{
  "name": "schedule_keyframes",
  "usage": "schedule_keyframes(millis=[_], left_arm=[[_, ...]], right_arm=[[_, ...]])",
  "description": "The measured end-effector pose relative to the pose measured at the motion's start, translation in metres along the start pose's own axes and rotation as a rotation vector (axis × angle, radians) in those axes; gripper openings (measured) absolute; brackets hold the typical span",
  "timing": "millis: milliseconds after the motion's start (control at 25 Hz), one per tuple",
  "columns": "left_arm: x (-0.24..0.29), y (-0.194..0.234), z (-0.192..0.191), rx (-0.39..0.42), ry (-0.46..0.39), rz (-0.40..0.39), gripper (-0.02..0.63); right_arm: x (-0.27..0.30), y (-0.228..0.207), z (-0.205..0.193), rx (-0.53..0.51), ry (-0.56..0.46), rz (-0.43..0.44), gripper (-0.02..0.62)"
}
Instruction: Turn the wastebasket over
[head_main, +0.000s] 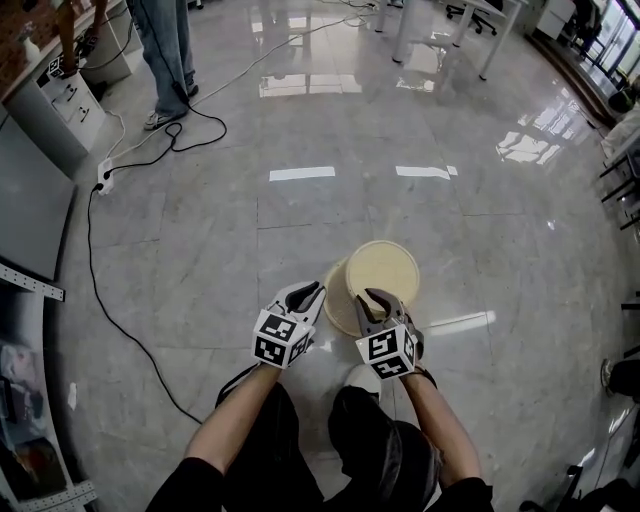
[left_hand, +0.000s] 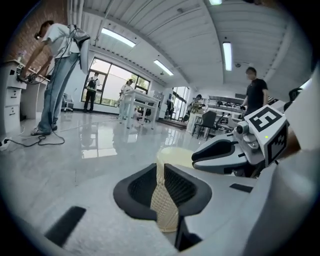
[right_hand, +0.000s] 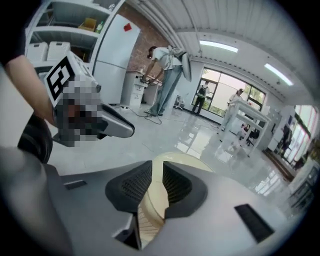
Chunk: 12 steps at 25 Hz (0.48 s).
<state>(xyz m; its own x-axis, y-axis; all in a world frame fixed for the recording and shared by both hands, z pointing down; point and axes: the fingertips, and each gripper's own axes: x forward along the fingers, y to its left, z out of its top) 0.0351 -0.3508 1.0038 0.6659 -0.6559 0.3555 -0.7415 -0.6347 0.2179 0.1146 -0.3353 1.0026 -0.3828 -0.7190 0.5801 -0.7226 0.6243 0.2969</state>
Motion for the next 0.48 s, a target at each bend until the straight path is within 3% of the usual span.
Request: schedule_keyframes(millis=[80,200,480], left_arm=[[0.004,-0.012,0.019,0.028,-0.053,-0.039,0.034],[0.008,-0.031,0.044,0.053,-0.114,-0.108,0.008],[0.009,-0.067,0.102,0.070,-0.115,-0.172,0.008]], right_arm=[[-0.009,-0.014,-0.002,0.095,-0.024,-0.022,0.047],[-0.022,-0.031,-0.001,0.160,-0.047,-0.038,0.021],[-0.071,-0.072,0.036,0.272,-0.041,-0.067,0.018]])
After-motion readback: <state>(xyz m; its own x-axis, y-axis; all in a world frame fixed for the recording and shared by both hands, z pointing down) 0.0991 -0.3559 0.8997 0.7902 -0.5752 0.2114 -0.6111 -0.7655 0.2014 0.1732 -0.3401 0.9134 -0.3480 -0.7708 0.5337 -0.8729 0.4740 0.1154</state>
